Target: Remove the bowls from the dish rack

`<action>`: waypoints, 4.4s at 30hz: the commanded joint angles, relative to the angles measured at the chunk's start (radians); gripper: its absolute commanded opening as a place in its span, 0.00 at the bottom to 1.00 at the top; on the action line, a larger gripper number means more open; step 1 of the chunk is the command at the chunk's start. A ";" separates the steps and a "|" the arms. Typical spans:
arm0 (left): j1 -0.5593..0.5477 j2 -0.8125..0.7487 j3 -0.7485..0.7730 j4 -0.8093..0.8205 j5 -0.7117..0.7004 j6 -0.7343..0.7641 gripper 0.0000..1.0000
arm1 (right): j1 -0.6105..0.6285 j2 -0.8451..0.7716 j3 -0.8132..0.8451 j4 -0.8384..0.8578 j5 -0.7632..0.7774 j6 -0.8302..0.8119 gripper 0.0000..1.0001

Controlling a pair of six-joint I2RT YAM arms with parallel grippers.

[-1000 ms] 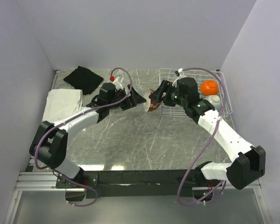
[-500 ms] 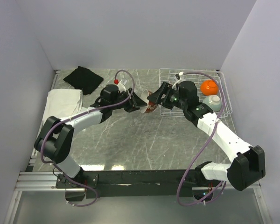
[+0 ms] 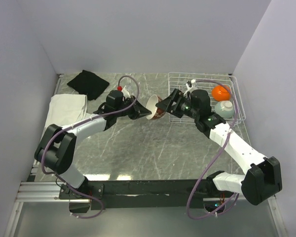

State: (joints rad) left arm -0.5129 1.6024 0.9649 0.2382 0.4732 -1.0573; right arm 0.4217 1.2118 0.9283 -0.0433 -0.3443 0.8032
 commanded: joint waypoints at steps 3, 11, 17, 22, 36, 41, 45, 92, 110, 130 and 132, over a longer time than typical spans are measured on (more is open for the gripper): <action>0.008 -0.120 0.001 -0.129 -0.132 0.155 0.01 | -0.024 -0.070 -0.051 0.068 0.042 -0.019 0.80; 0.016 -0.159 0.089 -0.385 -0.358 0.315 0.01 | -0.024 -0.069 -0.016 -0.032 0.073 -0.100 0.99; 0.016 -0.122 0.196 -0.497 -0.470 0.402 0.01 | -0.024 -0.090 0.014 -0.105 0.120 -0.169 1.00; 0.016 -0.010 0.340 -0.550 -0.530 0.453 0.01 | -0.024 -0.120 0.014 -0.156 0.162 -0.202 1.00; 0.016 0.353 0.658 -0.652 -0.564 0.493 0.02 | -0.024 -0.224 -0.022 -0.271 0.225 -0.266 1.00; 0.016 0.419 0.681 -0.654 -0.561 0.484 0.06 | -0.023 -0.248 -0.028 -0.306 0.252 -0.289 1.00; 0.016 0.438 0.673 -0.651 -0.561 0.482 0.17 | -0.026 -0.255 -0.023 -0.339 0.286 -0.311 1.00; 0.016 -1.099 -0.345 -0.453 -1.102 0.661 0.99 | -0.417 0.336 0.303 -0.257 0.637 -0.896 0.99; 0.045 -0.929 -0.345 -0.424 -1.134 0.683 0.99 | -0.419 0.617 0.363 -0.176 0.864 -1.214 1.00; 0.048 -0.908 -0.356 -0.410 -1.122 0.689 0.99 | -0.417 0.759 0.385 -0.121 0.993 -1.328 0.99; 0.048 -0.903 -0.354 -0.410 -1.119 0.689 0.99 | -0.417 0.770 0.394 -0.130 0.992 -1.326 0.97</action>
State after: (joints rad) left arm -0.4698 0.6914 0.6010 -0.2176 -0.6483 -0.3790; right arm 0.0048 1.9453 1.2755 -0.2028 0.6132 -0.5091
